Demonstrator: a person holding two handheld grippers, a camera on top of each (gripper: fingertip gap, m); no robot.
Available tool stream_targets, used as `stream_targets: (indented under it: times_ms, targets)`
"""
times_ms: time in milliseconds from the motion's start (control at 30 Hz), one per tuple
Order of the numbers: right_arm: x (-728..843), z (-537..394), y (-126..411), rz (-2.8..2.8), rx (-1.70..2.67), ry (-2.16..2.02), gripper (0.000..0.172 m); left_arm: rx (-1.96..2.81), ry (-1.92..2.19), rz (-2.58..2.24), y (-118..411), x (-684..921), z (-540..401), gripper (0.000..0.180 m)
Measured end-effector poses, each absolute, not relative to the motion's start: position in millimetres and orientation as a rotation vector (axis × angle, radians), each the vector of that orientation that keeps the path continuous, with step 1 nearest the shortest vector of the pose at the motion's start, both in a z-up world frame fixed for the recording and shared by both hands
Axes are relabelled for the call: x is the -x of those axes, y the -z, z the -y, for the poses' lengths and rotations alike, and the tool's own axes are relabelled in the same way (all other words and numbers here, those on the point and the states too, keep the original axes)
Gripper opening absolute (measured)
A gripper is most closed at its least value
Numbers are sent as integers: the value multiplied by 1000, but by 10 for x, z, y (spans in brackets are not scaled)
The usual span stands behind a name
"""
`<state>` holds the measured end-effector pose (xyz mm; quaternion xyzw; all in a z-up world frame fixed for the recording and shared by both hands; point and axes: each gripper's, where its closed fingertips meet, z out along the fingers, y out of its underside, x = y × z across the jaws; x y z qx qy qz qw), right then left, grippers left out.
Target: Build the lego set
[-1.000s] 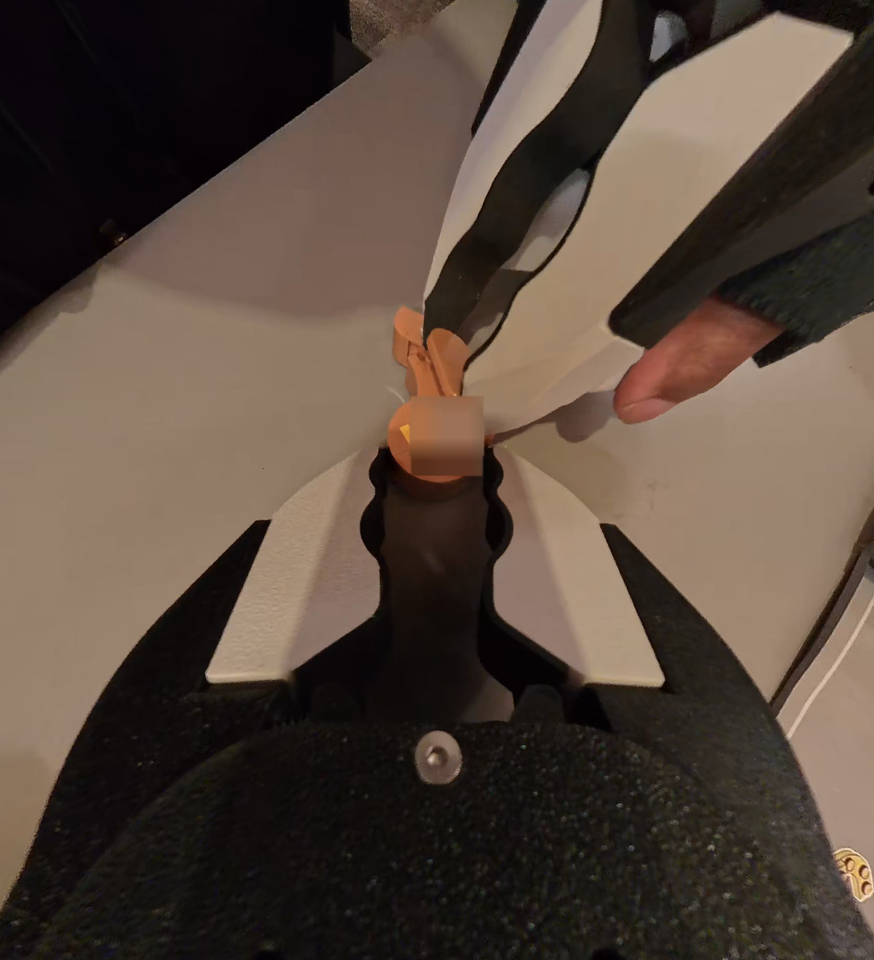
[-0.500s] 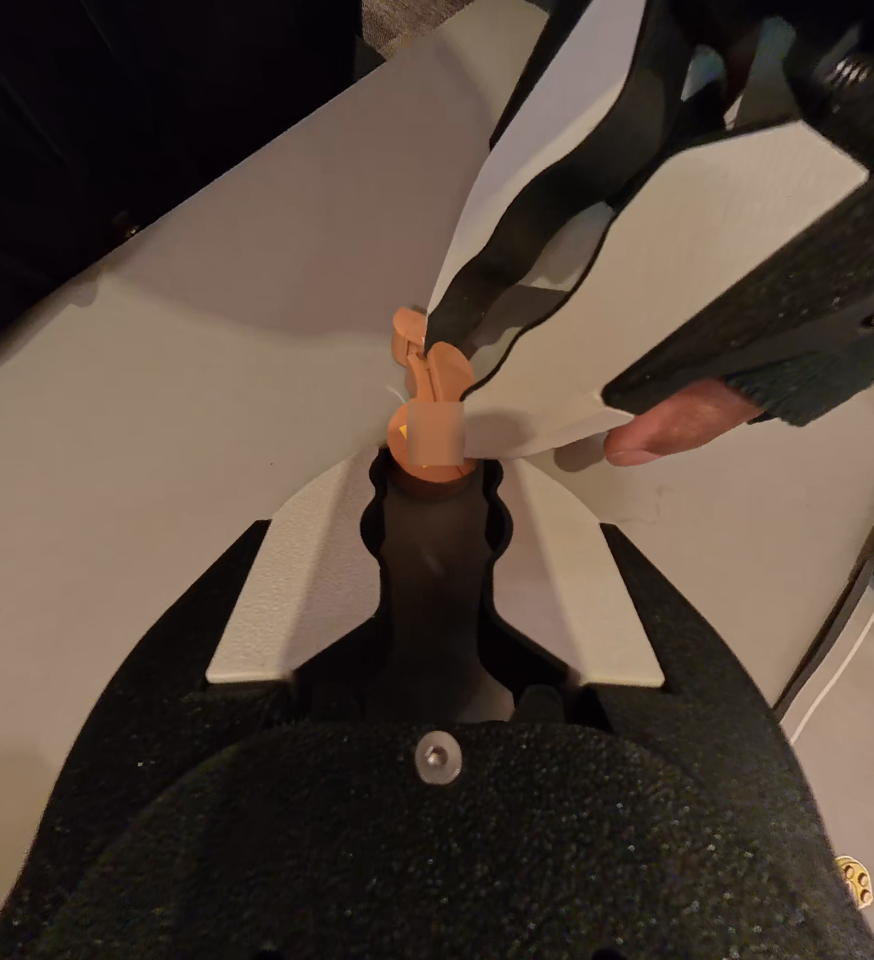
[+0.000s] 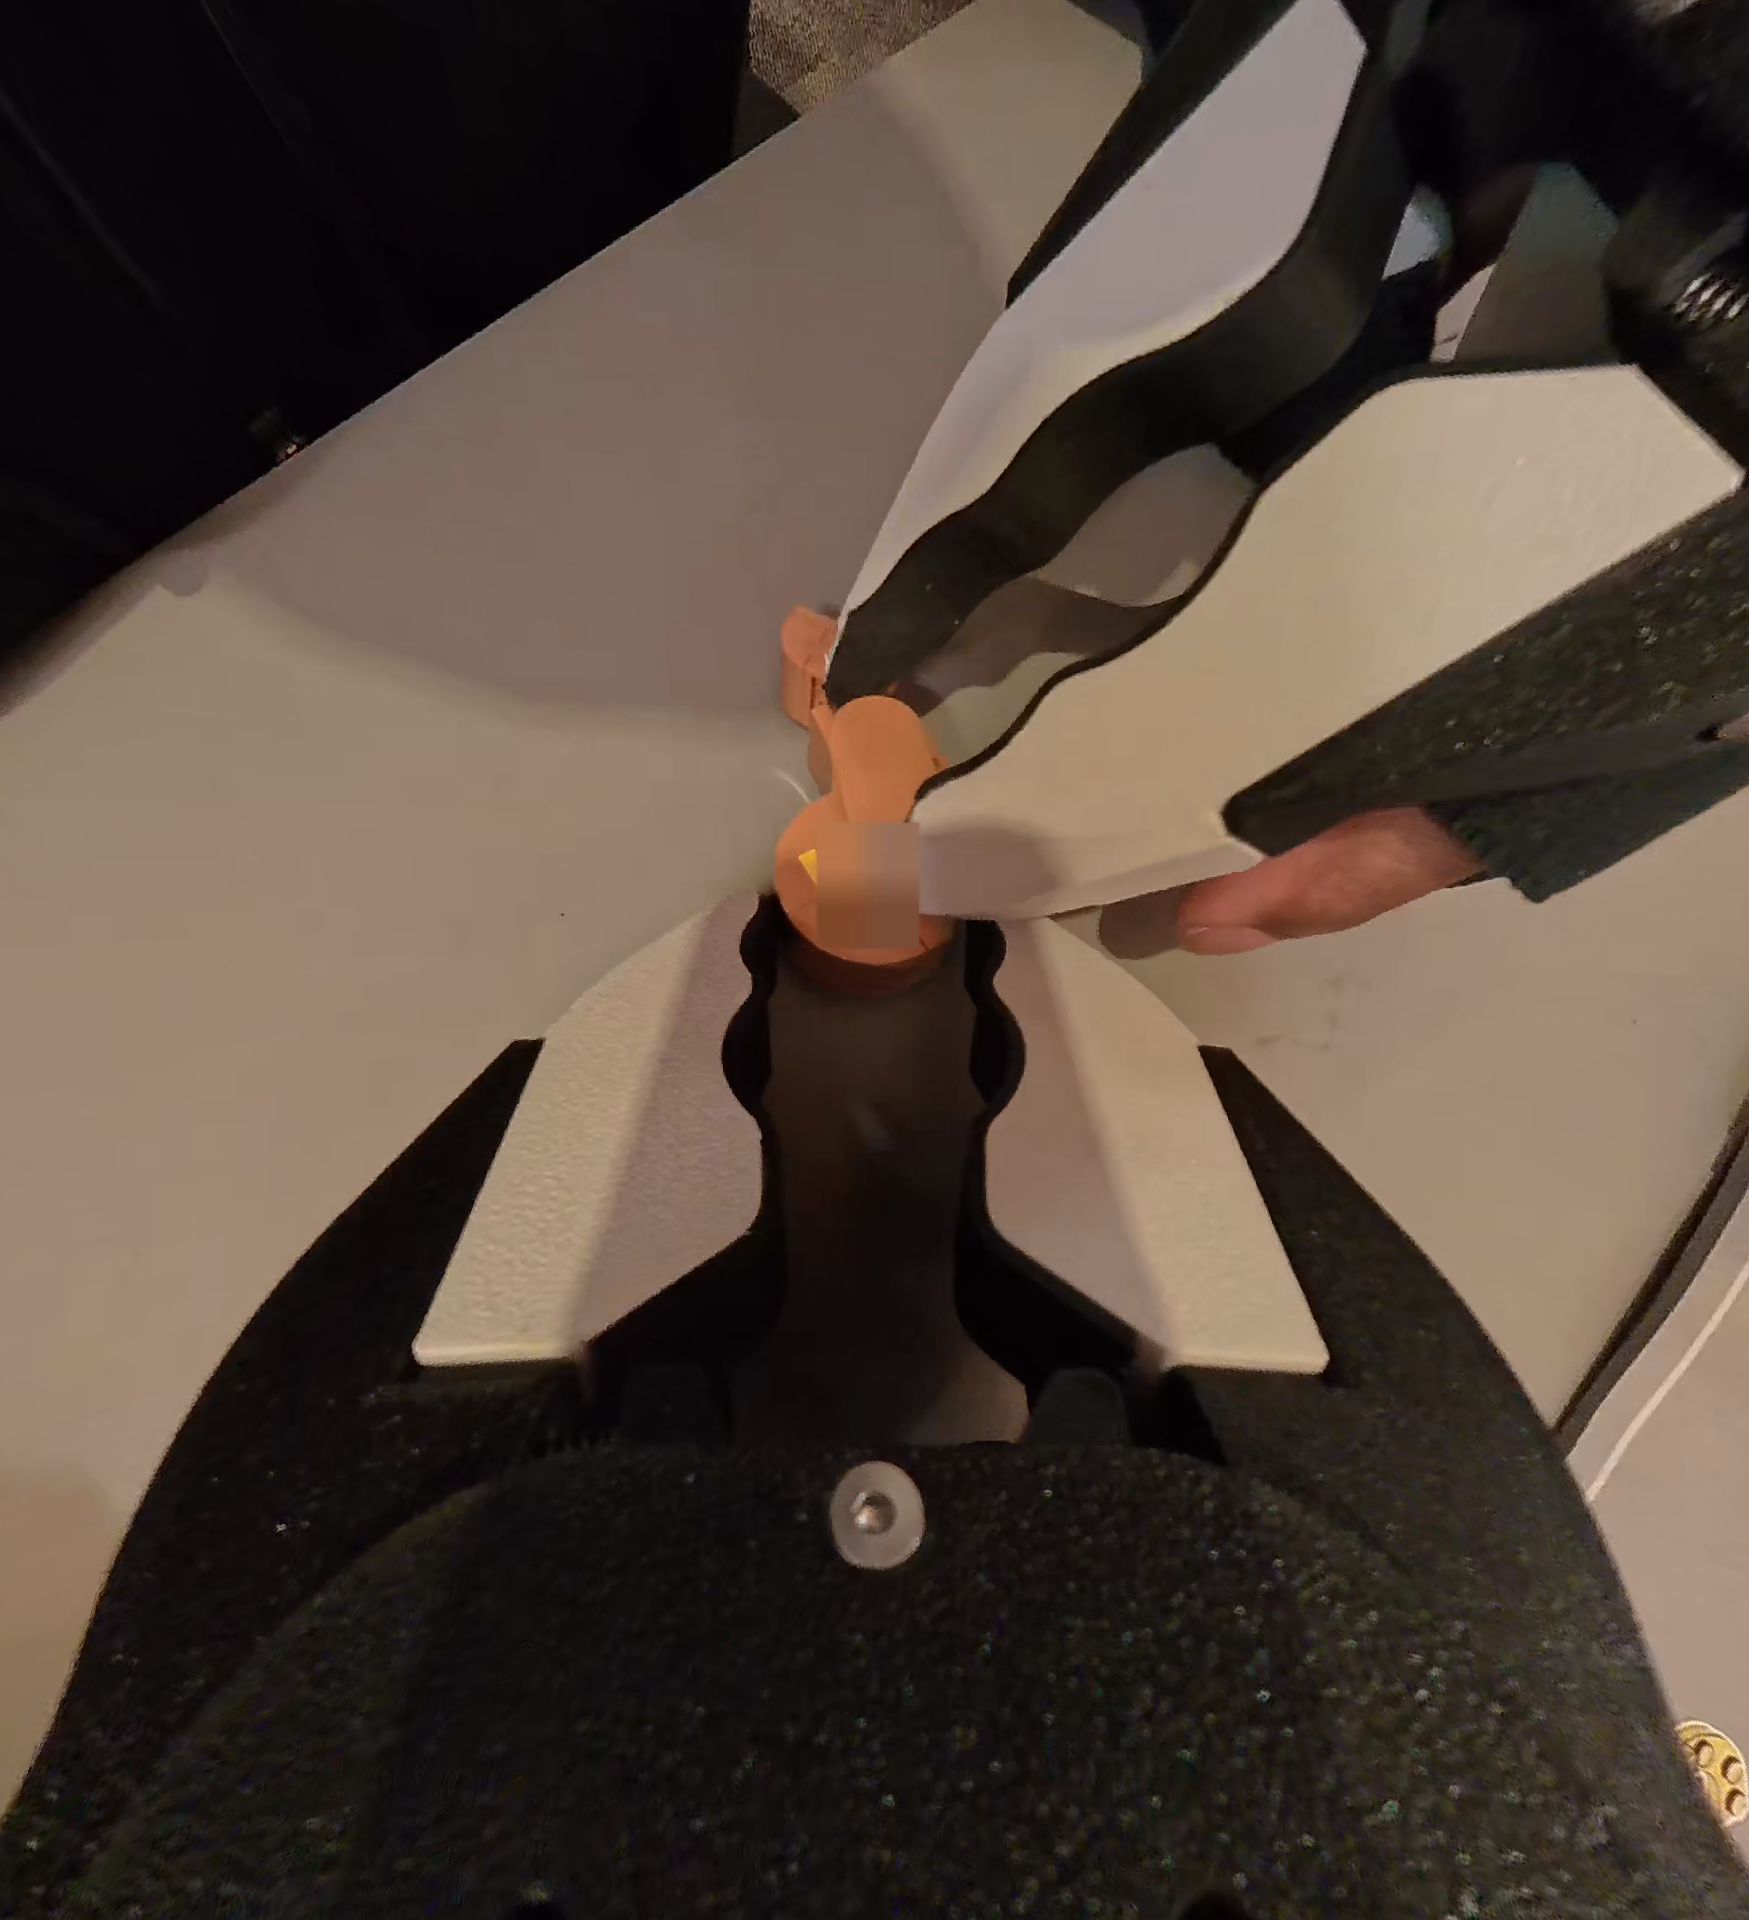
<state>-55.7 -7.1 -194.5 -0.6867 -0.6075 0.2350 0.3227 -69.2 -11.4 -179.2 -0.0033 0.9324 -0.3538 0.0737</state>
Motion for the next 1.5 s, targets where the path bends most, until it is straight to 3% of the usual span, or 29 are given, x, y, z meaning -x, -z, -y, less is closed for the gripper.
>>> stream_targets:
  times_ms: [467,733,1500]
  targets:
    - [548,69,1955,1595,1805,-597,32,173,1272,-2653,1668,709,30,39]
    - [550,63,1964,1593,1809,-566,32,315,1195,-2659,1817,682,-146,39]
    - [380,138,1986,1077,2163,-464,56,294,1134,-2681,1894,689,-81,33]
